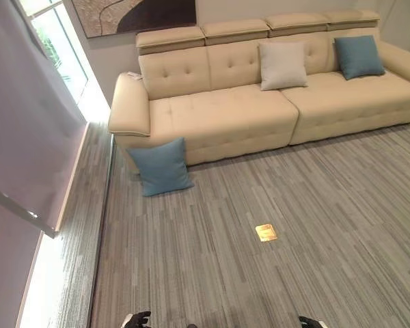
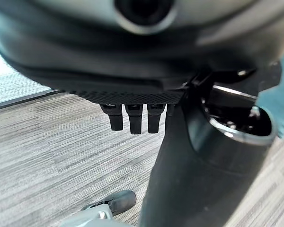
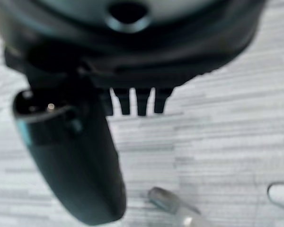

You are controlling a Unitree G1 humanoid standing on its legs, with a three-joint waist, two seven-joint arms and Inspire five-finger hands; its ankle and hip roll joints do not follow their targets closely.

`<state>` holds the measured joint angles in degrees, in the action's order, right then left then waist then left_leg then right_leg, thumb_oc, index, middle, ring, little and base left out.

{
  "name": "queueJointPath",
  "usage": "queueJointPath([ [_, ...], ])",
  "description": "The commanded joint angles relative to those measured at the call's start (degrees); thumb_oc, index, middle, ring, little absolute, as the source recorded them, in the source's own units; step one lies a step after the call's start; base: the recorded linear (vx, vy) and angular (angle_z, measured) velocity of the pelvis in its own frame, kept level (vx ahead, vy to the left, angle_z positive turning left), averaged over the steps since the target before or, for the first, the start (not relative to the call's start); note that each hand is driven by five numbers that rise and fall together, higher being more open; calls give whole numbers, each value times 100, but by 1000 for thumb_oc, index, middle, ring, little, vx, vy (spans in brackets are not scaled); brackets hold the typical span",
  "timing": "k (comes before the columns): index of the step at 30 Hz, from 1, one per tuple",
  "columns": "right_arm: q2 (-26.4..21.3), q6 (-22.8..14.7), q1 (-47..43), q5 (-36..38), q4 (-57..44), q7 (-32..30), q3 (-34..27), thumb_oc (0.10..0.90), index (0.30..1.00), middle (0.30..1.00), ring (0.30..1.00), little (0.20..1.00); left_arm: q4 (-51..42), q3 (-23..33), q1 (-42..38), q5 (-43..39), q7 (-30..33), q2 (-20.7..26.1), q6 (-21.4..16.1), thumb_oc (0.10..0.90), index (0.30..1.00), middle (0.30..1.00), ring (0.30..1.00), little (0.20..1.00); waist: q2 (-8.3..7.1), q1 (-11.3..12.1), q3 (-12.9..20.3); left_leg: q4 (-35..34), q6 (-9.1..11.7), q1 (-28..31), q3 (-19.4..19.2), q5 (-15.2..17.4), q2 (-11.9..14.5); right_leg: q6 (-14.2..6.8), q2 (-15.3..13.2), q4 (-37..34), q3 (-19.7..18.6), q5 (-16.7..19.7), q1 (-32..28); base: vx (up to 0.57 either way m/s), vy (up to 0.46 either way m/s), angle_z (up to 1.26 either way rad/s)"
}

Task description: Pick up all the scattered cushions and arrange them neatly on the sofa.

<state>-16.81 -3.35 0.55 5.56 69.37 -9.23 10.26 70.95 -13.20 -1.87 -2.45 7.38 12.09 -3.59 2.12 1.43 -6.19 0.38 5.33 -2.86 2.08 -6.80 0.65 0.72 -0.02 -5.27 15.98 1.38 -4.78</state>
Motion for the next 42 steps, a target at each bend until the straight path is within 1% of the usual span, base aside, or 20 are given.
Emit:
queueJointPath([
  [1,-181,-203,-310,-4,-42,-195,35,800,900,900,900,900,157,-40,-256,-136,57,-30,-137,800,900,900,900,900,-284,39,-258,324,-128,161,-548,850,137,-534,-358,27,244,-387,-90,0,0,64],
  [4,-181,-203,-310,-4,-42,-195,35,800,900,900,900,900,157,-40,-256,-136,57,-30,-137,800,900,900,900,900,-284,39,-258,325,-128,161,-548,850,137,-534,-358,27,244,-387,-90,-22,21,24],
  [5,-226,-152,-357,-30,-63,-203,16,800,900,900,900,900,145,-76,-325,-75,85,-62,-130,800,900,900,900,900,-316,-38,-309,572,-179,-32,-1228,946,273,-542,-504,27,607,-339,-19,-47,85,32],
  [7,-184,-131,-331,-42,-30,-184,27,800,900,900,900,900,176,-47,-305,-49,77,-58,-98,800,900,900,900,900,-331,-69,-274,559,-216,37,-1351,999,295,-539,-520,27,717,-346,-72,55,108,129],
  [13,-78,-86,-333,-149,56,-135,149,800,900,900,900,900,216,56,-274,-96,41,24,-90,800,900,900,900,900,-436,41,-264,505,-359,76,-1207,1121,187,-568,-580,231,657,-421,-121,94,119,18],
  [17,-4,-30,-415,-202,-5,-74,193,800,900,900,900,900,198,97,-293,-118,16,119,-82,800,900,900,900,900,-445,117,-312,370,-561,127,-1141,1174,61,-680,-820,1200,572,-536,279,74,198,-1],
  [18,18,-16,-439,-266,-20,-51,230,800,900,900,900,900,210,123,-303,-92,30,158,-80,800,900,900,900,900,-432,139,-370,317,-682,196,-1098,1231,-12,-831,-1009,1755,513,-436,511,58,190,0],
  [22,9,14,-480,-349,-35,-36,292,800,900,900,900,900,145,172,-309,-139,53,216,-90,800,900,900,900,900,-392,129,-483,258,-857,311,-964,1249,-120,-964,-1171,2566,327,-73,879,109,192,-7],
  [23,12,11,-483,-354,-39,-13,290,800,900,900,900,900,134,172,-325,-130,47,252,-106,800,900,900,900,900,-343,104,-515,196,-903,390,-829,1269,-139,-970,-1051,2836,61,-101,1109,76,72,2],
  [24,12,10,-483,-354,-39,-13,290,800,900,900,900,900,134,172,-324,-130,47,251,-106,800,900,900,900,900,-344,107,-515,196,-903,391,-831,1270,-140,-970,-1052,2840,58,-104,1111,189,94,16],
  [25,23,3,-477,-319,-54,14,323,800,900,900,900,900,110,93,-349,-64,59,272,-115,800,900,900,900,900,-336,-26,-515,119,-926,530,-588,1294,-195,-848,-560,2789,-533,-300,1356,111,21,20],
  [26,23,3,-478,-319,-54,14,322,800,900,900,900,900,110,93,-350,-64,59,272,-115,800,900,900,900,900,-332,-24,-502,117,-923,513,-589,1285,-188,-845,-552,2769,-532,-282,1365,245,9,34],
  [27,8,11,-479,-287,-32,14,338,800,900,900,900,900,95,29,-408,1,52,278,-123,800,900,900,900,900,-381,-106,-492,55,-904,594,-411,1326,-290,-805,-277,2203,-859,-426,1394,201,-32,42],
  [29,-18,2,-476,-282,-19,17,375,800,900,900,900,900,121,-8,-445,39,70,267,-141,800,900,900,900,900,-420,-182,-476,-27,-895,717,-241,1404,-382,-726,-145,1595,-1062,-247,1543,213,-49,54],
  [31,-31,15,-469,-273,-25,33,373,800,900,900,900,900,123,-33,-479,34,70,258,-156,800,900,900,900,900,-432,-272,-485,-28,-873,828,-32,1451,-427,-785,-42,1356,-1259,-31,1729,205,-54,50],
  [36,-53,-7,-360,-275,-24,72,353,800,900,900,900,900,154,-112,-533,132,38,216,-179,800,900,900,900,900,-465,-417,-480,68,-805,1058,252,1672,-483,-720,9,1175,-1373,25,1643,251,-94,57],
  [39,-68,-54,-315,-243,20,96,314,800,900,900,900,900,187,-119,-507,162,-4,174,-175,800,900,900,900,900,-414,-455,-304,125,-612,1122,245,1671,-330,-610,57,1063,-1261,-47,1442,217,-141,51],
  [40,-87,-113,-307,-156,-28,115,283,800,900,900,900,900,169,-127,-490,140,-29,152,-182,800,900,900,900,900,-383,-484,-267,501,-445,1011,124,1563,-221,-529,65,996,-1181,-134,1246,195,-145,20],
  [41,-88,-113,-306,-156,-28,115,283,800,900,900,900,900,169,-127,-490,140,-29,152,-181,800,900,900,900,900,-381,-488,-269,515,-443,1006,127,1571,-219,-528,66,994,-1178,-134,1243,205,-190,26],
  [42,-108,-129,-367,-87,-54,102,274,800,900,900,900,900,117,-163,-555,112,-35,147,-164,800,900,900,900,900,-419,-485,-358,1353,-267,569,-28,1321,-170,-425,42,946,-1146,-224,1072,89,-136,27],
])
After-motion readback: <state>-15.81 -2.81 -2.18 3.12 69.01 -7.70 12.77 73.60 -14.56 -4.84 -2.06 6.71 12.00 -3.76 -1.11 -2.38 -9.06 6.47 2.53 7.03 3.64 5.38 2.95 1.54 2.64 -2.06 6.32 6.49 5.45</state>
